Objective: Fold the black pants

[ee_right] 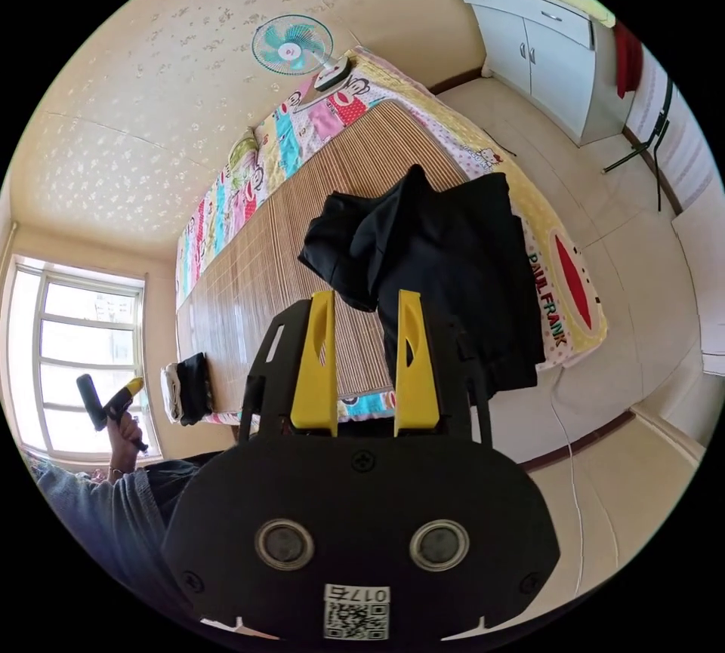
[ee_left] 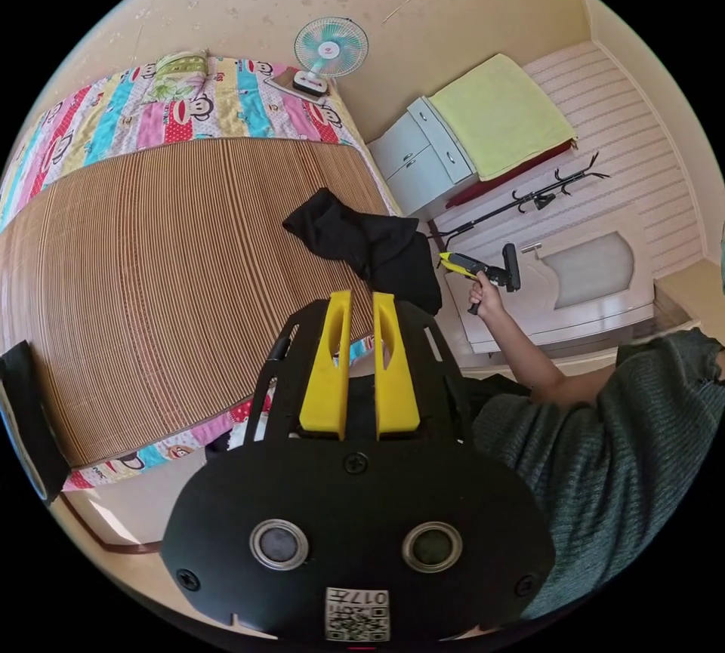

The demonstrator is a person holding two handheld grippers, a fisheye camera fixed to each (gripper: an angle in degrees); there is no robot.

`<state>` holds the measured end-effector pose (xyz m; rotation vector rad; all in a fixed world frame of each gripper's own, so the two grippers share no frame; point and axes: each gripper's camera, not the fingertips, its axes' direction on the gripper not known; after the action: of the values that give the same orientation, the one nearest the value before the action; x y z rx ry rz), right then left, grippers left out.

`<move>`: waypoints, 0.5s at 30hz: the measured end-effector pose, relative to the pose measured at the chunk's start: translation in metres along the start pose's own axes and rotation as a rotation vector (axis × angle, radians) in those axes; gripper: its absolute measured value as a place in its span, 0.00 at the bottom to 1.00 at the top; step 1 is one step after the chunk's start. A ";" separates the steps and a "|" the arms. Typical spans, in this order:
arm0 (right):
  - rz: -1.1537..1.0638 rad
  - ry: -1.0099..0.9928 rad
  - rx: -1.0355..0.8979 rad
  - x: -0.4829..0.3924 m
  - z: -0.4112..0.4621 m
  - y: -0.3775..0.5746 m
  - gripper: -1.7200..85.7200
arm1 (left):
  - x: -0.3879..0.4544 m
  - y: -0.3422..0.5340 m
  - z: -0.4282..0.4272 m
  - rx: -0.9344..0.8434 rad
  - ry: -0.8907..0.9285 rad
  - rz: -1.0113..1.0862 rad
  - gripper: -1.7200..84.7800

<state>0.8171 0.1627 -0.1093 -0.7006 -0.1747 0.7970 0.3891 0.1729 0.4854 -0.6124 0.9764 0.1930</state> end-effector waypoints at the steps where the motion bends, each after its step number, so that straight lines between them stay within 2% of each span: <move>1: -0.002 0.009 0.012 0.002 -0.012 0.010 0.16 | -0.001 0.000 0.000 -0.002 0.001 0.008 0.08; 7: 0.079 0.050 0.152 0.006 -0.098 0.078 0.16 | -0.029 0.003 0.009 -0.052 0.066 0.100 0.10; 9: 0.070 0.054 0.186 0.005 -0.124 0.102 0.16 | -0.050 0.004 0.018 -0.135 0.099 0.132 0.10; 12: 0.032 0.050 0.198 0.017 -0.163 0.135 0.16 | -0.072 0.006 0.022 -0.187 0.041 0.169 0.10; 15: 0.029 0.027 0.221 0.054 -0.211 0.165 0.16 | -0.085 0.010 0.019 -0.152 -0.021 0.129 0.11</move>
<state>0.8400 0.1745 -0.3816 -0.5060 -0.0511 0.8203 0.3510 0.2010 0.5588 -0.6854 0.9870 0.3898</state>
